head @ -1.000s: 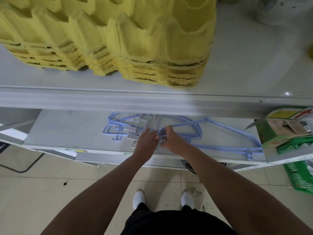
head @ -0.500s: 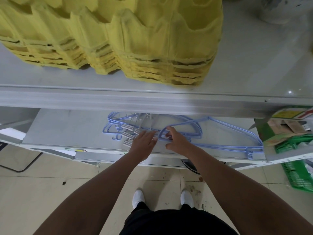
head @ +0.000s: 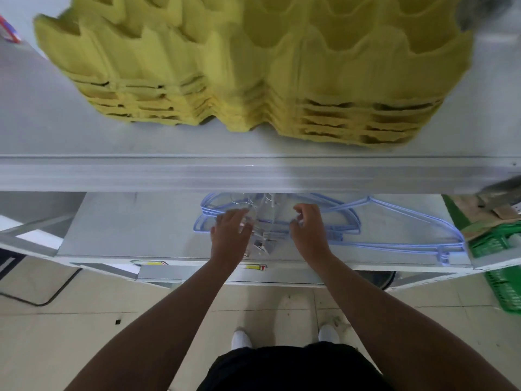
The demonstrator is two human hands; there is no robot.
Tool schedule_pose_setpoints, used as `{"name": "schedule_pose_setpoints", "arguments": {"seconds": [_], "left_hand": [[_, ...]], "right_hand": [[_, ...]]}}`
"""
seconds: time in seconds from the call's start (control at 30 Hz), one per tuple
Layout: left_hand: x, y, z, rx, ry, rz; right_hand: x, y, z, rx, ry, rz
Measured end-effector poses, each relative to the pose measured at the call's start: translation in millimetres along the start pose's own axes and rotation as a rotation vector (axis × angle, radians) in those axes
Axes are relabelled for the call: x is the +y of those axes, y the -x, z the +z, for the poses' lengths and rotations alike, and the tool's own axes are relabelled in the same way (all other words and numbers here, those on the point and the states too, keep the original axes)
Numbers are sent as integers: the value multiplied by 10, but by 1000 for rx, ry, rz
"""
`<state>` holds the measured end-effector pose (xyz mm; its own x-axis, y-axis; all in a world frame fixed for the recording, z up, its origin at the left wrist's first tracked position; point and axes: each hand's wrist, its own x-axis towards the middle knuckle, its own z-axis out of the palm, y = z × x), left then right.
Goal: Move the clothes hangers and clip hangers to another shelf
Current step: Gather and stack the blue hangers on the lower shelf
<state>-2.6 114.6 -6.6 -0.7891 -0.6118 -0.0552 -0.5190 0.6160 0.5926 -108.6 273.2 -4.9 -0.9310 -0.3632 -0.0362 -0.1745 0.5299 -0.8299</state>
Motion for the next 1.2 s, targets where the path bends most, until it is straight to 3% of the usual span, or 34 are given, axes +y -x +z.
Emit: {"name": "schedule_pose_setpoints", "arguments": {"seconds": [0.1,0.2,0.27,0.43,0.53,0.63,0.9,1.2], "left_hand": [[-262,-151,-150,-3,108,-174],[-359,-223,-236,-122,502,-364],[-396,-226,-219,-210,548,-357],[-924,-501,433,-236,551,-393],[-711,-411,221,-279,589,-405],[-327,-308,-104,-300,614,-294],[-281,-226,-138,-411,684,-374],[-260,-91,-8,-412,786,-314]], "right_hand": [[-283,28,305,-12,-54,66],[-462,8,597,-70,-73,254],[-504,14,710,-67,-74,361],[-400,-12,835,-55,-161,500],[-476,-28,805,-50,-205,531],[-495,-62,791,-53,-243,568],[-459,-177,646,-68,-340,710],[-459,-76,707,-157,-221,613]]}}
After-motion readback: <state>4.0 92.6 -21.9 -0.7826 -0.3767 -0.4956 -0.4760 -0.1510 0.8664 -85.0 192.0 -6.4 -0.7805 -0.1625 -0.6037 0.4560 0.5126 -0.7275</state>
